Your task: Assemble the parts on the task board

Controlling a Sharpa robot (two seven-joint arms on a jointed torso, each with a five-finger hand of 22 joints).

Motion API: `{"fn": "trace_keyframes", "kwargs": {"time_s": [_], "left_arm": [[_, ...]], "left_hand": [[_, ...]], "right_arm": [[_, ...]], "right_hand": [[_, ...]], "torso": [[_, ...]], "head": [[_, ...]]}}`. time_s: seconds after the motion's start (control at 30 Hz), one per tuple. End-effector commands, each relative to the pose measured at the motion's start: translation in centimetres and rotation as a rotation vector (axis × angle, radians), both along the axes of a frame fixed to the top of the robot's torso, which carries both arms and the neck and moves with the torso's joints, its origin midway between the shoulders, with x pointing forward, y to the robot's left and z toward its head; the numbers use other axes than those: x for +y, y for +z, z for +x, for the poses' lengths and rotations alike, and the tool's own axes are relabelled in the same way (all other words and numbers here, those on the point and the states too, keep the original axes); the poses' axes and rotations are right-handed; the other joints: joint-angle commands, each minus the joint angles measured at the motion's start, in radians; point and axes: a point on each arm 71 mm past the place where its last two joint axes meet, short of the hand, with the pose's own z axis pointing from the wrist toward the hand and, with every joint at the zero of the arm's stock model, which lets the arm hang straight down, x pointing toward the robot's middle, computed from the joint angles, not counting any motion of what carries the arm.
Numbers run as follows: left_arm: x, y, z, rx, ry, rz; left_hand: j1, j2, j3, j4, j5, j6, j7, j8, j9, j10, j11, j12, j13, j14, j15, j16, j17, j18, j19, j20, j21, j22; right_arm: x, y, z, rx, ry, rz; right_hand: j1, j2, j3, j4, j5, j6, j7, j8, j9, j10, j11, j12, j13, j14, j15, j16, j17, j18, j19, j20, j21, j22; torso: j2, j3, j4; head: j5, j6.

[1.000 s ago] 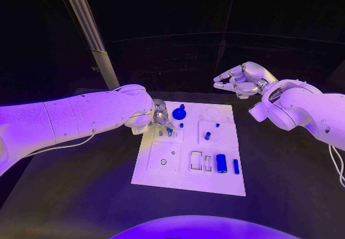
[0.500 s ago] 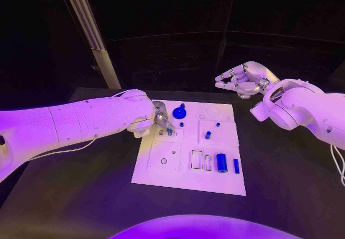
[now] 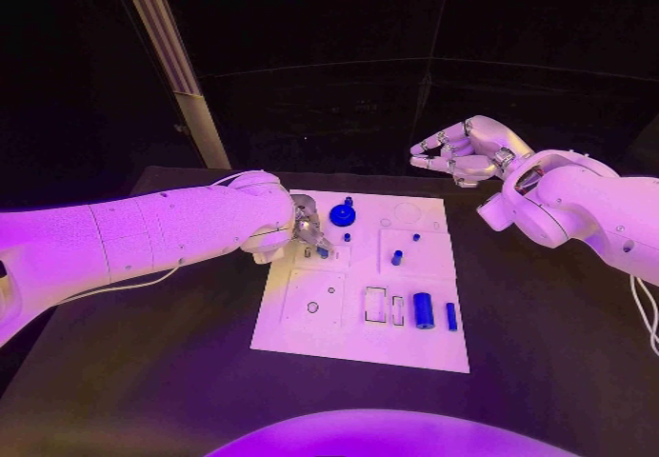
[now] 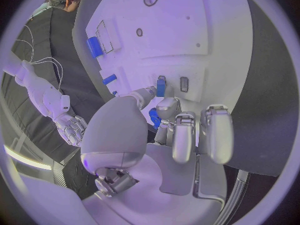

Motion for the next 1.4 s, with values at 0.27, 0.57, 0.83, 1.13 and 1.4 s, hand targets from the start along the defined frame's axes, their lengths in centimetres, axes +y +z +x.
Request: {"fn": "trace_keyframes", "kwargs": {"time_s": [0.27, 0.57, 0.83, 1.13, 1.4], "left_arm": [[0.15, -0.40, -0.37, 0.037, -0.025, 0.048], [0.06, -0.43, -0.30, 0.040, -0.026, 0.052], [-0.22, -0.46, -0.02, 0.043, -0.030, 0.057], [-0.59, -0.54, 0.29, 0.049, -0.036, 0.065], [-0.78, -0.61, 0.57, 0.051, -0.037, 0.070]], "left_hand": [[-0.020, -0.003, 0.189, -0.174, 0.022, 0.001, -0.009, 0.017, 0.011, 0.009, -0.006, 0.004, 0.000, 0.104, -0.003, 0.003, 0.263, -0.013, 0.013, -0.005, 0.003, 0.034], [-0.032, -0.006, 0.191, -0.170, 0.026, 0.003, -0.013, 0.023, 0.015, 0.013, -0.008, 0.007, 0.003, 0.104, -0.004, 0.003, 0.263, -0.014, 0.014, -0.007, 0.004, 0.036], [-0.074, -0.009, 0.168, -0.145, 0.023, 0.015, -0.028, 0.034, 0.023, 0.024, -0.018, 0.019, 0.014, 0.104, -0.013, 0.003, 0.263, -0.015, 0.018, -0.014, 0.008, 0.046], [-0.123, -0.010, 0.104, -0.108, 0.021, 0.039, -0.039, 0.038, 0.025, 0.036, -0.028, 0.042, 0.037, 0.104, -0.021, 0.003, 0.263, -0.017, 0.022, -0.023, 0.011, 0.054], [-0.151, -0.009, 0.069, -0.085, 0.021, 0.050, -0.042, 0.037, 0.024, 0.040, -0.031, 0.050, 0.045, 0.104, -0.024, 0.003, 0.263, -0.018, 0.025, -0.026, 0.014, 0.060]], "right_arm": [[0.13, 0.13, 0.04, -0.006, 0.013, 0.001], [0.12, 0.13, 0.05, -0.006, 0.013, 0.001], [0.23, 0.13, 0.06, -0.007, 0.014, 0.002], [0.38, 0.13, 0.05, -0.006, 0.018, 0.002], [0.50, 0.14, 0.05, -0.007, 0.020, 0.003]], "right_hand": [[0.000, 0.002, -0.006, -0.002, 0.007, -0.004, -0.005, 0.003, 0.001, -0.007, 0.000, -0.004, 0.000, 0.058, 0.002, -0.006, 0.064, 0.012, -0.001, -0.004, -0.006, -0.001], [0.000, 0.002, -0.006, -0.002, 0.007, -0.004, -0.005, 0.003, 0.001, -0.007, 0.000, -0.004, 0.000, 0.058, 0.002, -0.006, 0.064, 0.012, -0.001, -0.004, -0.006, -0.001], [0.000, 0.002, -0.006, -0.002, 0.007, -0.004, -0.005, 0.003, 0.001, -0.007, 0.000, -0.004, 0.000, 0.058, 0.002, -0.006, 0.064, 0.012, -0.001, -0.004, -0.006, -0.001], [0.000, 0.003, -0.007, -0.001, 0.008, -0.004, -0.005, 0.003, 0.001, -0.008, 0.000, -0.007, -0.003, 0.057, 0.002, -0.008, 0.062, 0.012, -0.001, -0.004, -0.007, -0.002], [-0.001, 0.004, -0.008, 0.000, 0.008, -0.004, -0.005, 0.003, 0.001, -0.008, 0.000, -0.007, -0.003, 0.058, 0.002, -0.006, 0.064, 0.012, -0.001, -0.004, -0.007, -0.001]], "torso": [[0.000, 0.0005, -0.0003], [0.000, 0.0006, 0.0000], [0.000, 0.0010, 0.0002], [0.001, 0.0012, -0.0011], [0.000, 0.0006, 0.0006]], "head": [[0.002, -0.001], [0.000, -0.002], [0.001, -0.002], [0.002, -0.001], [0.001, -0.003]]}}
